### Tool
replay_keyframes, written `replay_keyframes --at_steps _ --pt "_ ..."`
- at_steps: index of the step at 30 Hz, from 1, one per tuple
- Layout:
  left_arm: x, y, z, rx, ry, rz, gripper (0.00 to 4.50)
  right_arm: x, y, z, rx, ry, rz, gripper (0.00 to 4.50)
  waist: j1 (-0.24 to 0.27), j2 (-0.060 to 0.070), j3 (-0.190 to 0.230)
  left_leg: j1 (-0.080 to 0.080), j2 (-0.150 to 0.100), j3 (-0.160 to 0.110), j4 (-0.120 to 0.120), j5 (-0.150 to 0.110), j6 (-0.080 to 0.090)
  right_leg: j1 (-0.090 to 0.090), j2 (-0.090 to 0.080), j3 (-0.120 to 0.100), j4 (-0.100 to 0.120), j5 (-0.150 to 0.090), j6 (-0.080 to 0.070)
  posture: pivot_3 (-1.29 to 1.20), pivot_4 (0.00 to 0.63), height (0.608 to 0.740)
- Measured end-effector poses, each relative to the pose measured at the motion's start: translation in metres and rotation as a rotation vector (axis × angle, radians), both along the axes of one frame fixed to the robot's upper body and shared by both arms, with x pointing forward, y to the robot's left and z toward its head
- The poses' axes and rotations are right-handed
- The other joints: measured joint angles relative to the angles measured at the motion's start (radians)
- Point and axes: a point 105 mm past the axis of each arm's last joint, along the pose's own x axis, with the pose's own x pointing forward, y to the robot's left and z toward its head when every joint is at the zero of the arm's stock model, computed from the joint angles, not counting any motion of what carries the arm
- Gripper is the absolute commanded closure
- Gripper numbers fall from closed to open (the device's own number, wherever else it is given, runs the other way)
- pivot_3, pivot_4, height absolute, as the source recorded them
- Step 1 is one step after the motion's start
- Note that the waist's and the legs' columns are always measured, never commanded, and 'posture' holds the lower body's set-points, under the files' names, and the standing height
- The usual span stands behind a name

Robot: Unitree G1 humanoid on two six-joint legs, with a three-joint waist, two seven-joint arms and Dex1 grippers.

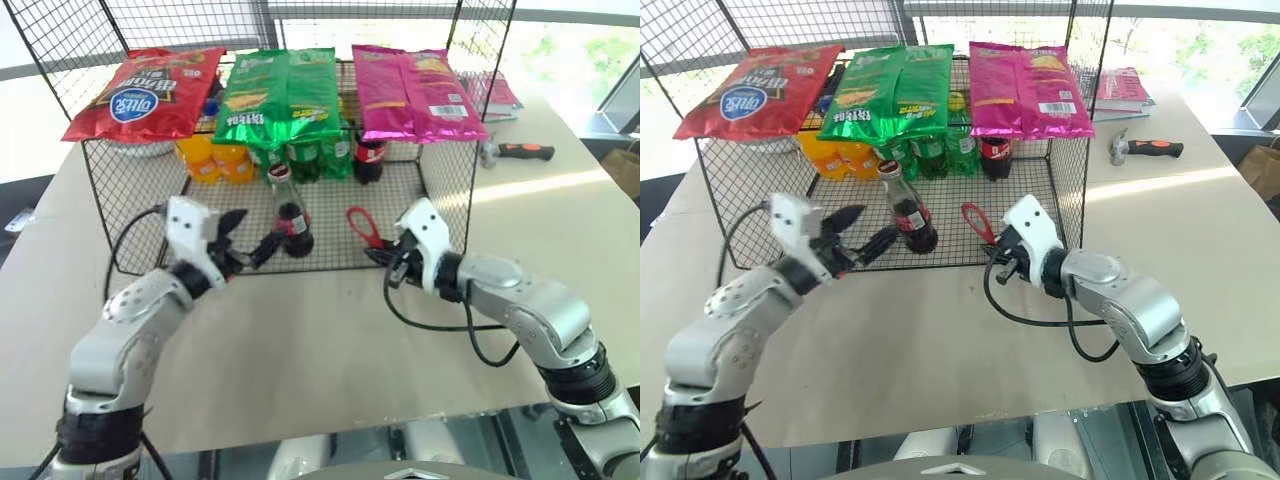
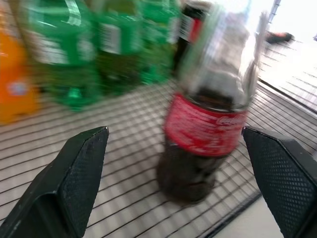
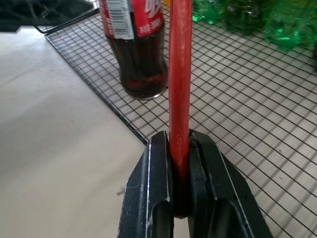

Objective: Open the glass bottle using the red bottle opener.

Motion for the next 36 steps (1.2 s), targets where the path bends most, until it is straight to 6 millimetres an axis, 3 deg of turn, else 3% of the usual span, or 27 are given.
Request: replay_keyframes --at_steps 13,17,23,26,27,31,36 --pt "0.039 -0.022 -0.007 0.028 -0.013 -0.085 0.04 0.002 -0.005 0.002 0.023 -0.018 -0.051 4.5 -0.003 0.0 0.0 0.0 -0.001 0.001 0.002 0.0 0.0 0.0 0.0 -0.002 0.002 0.0 0.0 0.0 0.15 0.74" --pt "0.049 -0.031 -0.009 0.014 -0.023 -0.115 1.73 0.003 -0.007 0.003 0.023 -0.018 -0.07 4.5 -0.004 0.0 0.0 0.0 -0.001 0.0 0.003 0.0 0.0 0.0 0.0 -0.004 0.004 0.0 0.0 0.0 0.15 0.74" --pt "0.047 -0.035 -0.01 -0.002 -0.023 -0.163 1.71 0.004 -0.009 0.002 0.028 -0.016 -0.095 4.5 -0.008 0.0 0.0 0.0 -0.001 0.0 0.005 0.0 0.0 0.0 0.0 -0.004 0.006 0.0 0.0 0.0 0.15 0.74" --pt "0.028 -0.035 -0.006 -0.036 0.019 -0.267 1.71 0.005 -0.013 0.004 0.038 -0.021 -0.122 4.5 -0.019 -0.001 0.0 -0.002 -0.001 -0.001 0.006 0.0 0.0 -0.001 -0.001 -0.003 0.007 0.0 0.0 0.0 0.15 0.74" --pt "0.012 -0.041 0.003 -0.064 0.046 -0.367 1.71 0.006 -0.016 0.003 0.036 -0.018 -0.134 4.5 -0.021 -0.001 0.0 -0.003 -0.001 -0.001 0.006 0.0 0.0 -0.002 -0.001 -0.001 0.007 0.0 0.0 0.0 0.15 0.74" --pt "-0.017 -0.059 0.02 -0.042 0.015 -0.533 1.71 0.009 -0.022 0.004 0.031 -0.026 -0.161 4.5 -0.024 -0.001 0.0 -0.002 -0.001 0.001 0.006 0.0 0.0 -0.003 -0.001 0.001 0.009 0.0 0.0 0.0 0.15 0.74" --pt "-0.033 -0.066 -0.029 0.023 0.112 -0.533 1.71 0.013 -0.032 0.004 0.002 -0.045 -0.2 4.5 -0.024 -0.001 0.0 0.0 -0.001 0.002 0.007 0.001 0.0 -0.003 -0.001 0.003 0.013 0.0 0.0 0.0 0.15 0.74"
